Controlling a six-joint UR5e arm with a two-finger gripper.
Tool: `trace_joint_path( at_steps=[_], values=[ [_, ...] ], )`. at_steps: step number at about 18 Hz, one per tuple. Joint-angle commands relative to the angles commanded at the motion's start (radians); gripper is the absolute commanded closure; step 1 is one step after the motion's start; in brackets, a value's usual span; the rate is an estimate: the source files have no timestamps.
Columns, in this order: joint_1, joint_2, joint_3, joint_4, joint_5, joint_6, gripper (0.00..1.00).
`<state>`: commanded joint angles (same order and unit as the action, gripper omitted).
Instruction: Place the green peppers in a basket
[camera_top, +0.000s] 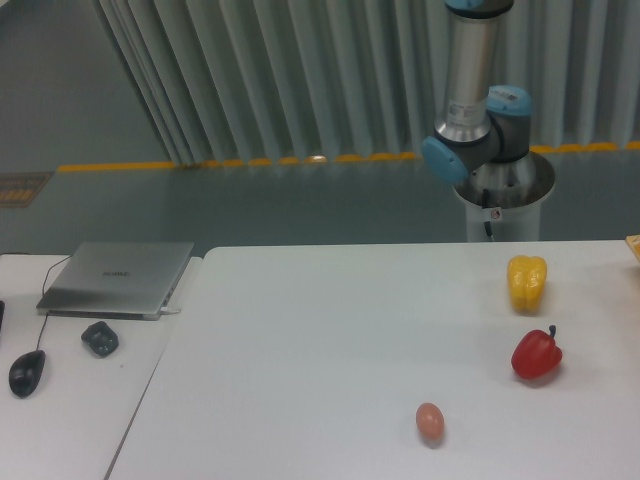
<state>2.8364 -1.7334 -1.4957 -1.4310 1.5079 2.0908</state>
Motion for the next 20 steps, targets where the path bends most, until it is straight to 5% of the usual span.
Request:
trace_joint_path(
  at_steps=[7,20],
  values=[
    [-0.118,-0.037,0.0,-0.006,0.087,-0.018,0.0],
    [-0.146,-0.064,0.0,-0.002,0.097,-0.021,0.0]
  ],
)
